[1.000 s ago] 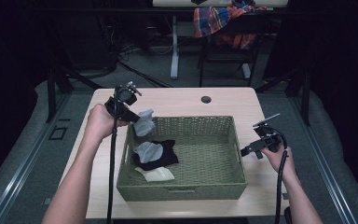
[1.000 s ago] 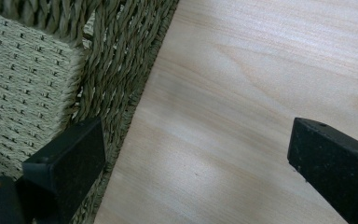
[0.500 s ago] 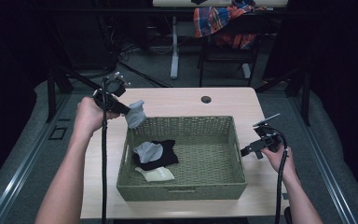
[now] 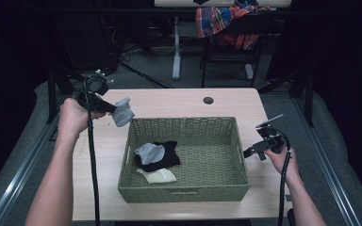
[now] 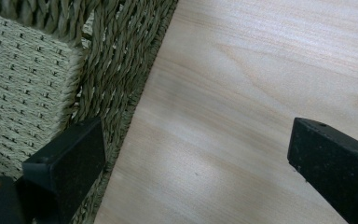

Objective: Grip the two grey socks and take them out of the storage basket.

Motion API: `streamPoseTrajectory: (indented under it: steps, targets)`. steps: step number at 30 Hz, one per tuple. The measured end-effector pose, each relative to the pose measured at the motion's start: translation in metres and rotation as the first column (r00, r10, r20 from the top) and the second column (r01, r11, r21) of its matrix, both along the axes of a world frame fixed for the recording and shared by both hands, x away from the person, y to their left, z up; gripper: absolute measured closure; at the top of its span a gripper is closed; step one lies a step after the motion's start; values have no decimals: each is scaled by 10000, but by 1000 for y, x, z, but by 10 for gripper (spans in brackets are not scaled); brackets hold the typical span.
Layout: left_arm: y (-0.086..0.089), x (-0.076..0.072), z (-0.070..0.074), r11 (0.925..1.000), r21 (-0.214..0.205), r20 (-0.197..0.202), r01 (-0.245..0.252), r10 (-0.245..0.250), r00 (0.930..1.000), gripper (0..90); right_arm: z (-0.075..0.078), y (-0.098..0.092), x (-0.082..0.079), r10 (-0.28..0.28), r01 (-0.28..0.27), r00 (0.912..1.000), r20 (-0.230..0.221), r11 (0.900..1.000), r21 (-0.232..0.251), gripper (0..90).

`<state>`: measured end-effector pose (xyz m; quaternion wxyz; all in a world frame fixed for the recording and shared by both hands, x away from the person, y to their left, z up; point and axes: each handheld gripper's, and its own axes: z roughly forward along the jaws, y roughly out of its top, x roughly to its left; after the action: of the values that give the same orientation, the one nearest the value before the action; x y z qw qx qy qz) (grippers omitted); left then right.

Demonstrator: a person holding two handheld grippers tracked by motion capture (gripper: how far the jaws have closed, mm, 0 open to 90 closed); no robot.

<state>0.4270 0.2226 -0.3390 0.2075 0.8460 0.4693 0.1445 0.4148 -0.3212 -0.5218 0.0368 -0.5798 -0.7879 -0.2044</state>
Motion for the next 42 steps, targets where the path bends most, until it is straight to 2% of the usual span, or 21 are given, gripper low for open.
streamPoseTrajectory:
  steps: [6, 16, 20, 22, 27, 29, 30, 31, 32, 38, 39, 42]
  targets:
    - [14, -2, -5, 9993, -21, -28, -380, 379, 9993, 861, 0, 1, 0, -27, 27, 10000, 13, 10000, 7, 39]
    - [32, -3, -23, 9961, -71, -323, -882, 879, 9956, 860, 0, 0, 0, -3, 3, 10000, 0, 10000, 9, 39]
    - [41, -3, -36, 9938, -101, -526, -1111, 1104, 9925, 860, 1, -1, 1, 202, -203, 9997, -128, 9998, -71, 39]
    - [44, -4, -40, 9930, -127, -592, -1170, 1161, 9915, 860, 0, 0, 0, -49, 49, 10000, 8, 10000, 6, 39]
    - [50, -4, -51, 9900, -200, -715, -1395, 1378, 9879, 861, 0, 0, 0, -25, 25, 10000, -7, 10000, 11, 39]
    - [53, -4, -56, 9890, -222, -803, -1461, 1439, 9863, 860, 0, -1, 1, 150, -150, 9998, -102, 9999, -38, 39]
    - [54, -4, -59, 9886, -219, -839, -1489, 1466, 9856, 860, -1, 1, 0, -87, 87, 10000, 6, 10000, 6, 39]
    - [55, -4, -61, 9879, -235, -864, -1533, 1507, 9848, 860, 0, -1, 1, 122, -122, 9999, -105, 9999, 5, 39]
    - [56, -4, -64, 9873, -240, -896, -1568, 1541, 9840, 860, -1, 0, 0, -79, 79, 10000, -20, 10000, 14, 39]
    - [64, -6, -81, 9817, -342, -1032, -1874, 1831, 9777, 860, 0, -1, 0, 124, -124, 9999, -107, 9999, -5, 39]
    - [65, -6, -83, 9810, -360, -1069, -1906, 1859, 9767, 860, 0, 0, 0, -69, 69, 10000, -9, 10000, 9, 39]
    - [68, -7, -90, 9781, -429, -1147, -2037, 1977, 9735, 860, 0, 0, 0, -29, 29, 10000, -20, 10000, 11, 39]
